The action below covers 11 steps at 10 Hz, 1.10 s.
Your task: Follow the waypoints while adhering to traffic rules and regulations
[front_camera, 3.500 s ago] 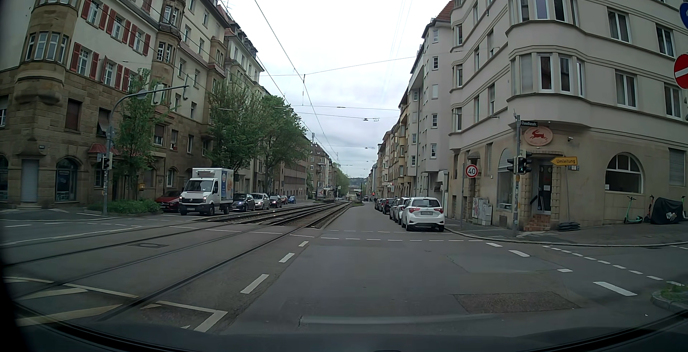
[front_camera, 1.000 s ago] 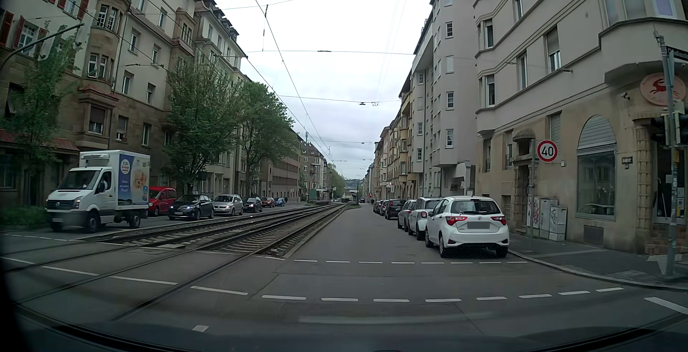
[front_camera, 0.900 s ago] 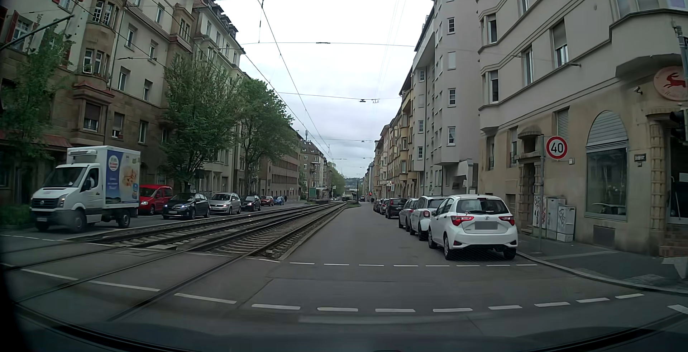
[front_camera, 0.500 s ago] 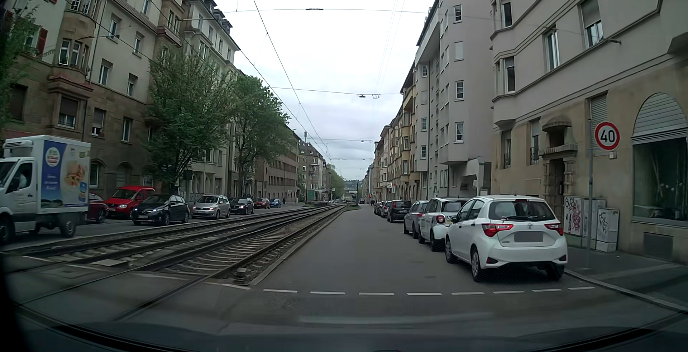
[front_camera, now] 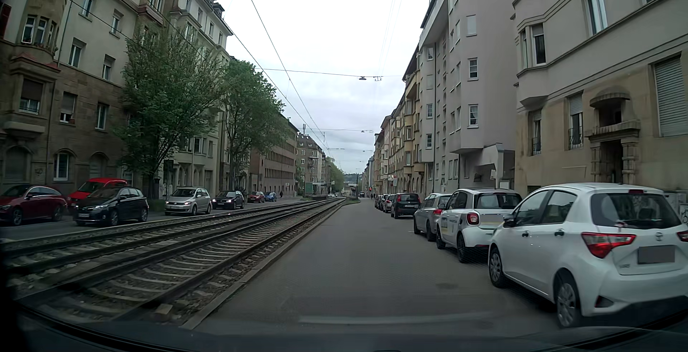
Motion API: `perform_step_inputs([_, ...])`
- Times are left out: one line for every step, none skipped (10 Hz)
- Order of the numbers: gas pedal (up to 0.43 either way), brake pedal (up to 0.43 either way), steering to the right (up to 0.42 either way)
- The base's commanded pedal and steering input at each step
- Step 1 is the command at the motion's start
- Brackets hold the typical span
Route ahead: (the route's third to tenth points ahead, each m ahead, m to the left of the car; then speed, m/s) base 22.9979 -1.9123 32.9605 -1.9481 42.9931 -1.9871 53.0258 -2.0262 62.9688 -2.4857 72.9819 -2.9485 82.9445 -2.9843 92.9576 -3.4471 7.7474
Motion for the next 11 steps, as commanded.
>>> perform_step_inputs([0.169, 0.000, -0.002])
perform_step_inputs([0.169, 0.000, -0.004])
perform_step_inputs([0.169, 0.000, -0.004])
perform_step_inputs([0.169, 0.000, -0.005])
perform_step_inputs([0.169, 0.000, -0.004])
perform_step_inputs([0.169, 0.000, -0.004])
perform_step_inputs([0.157, 0.000, -0.004])
perform_step_inputs([0.118, 0.000, -0.004])
perform_step_inputs([0.087, 0.000, -0.004])
perform_step_inputs([0.000, 0.000, -0.004])
perform_step_inputs([0.000, 0.000, -0.004])
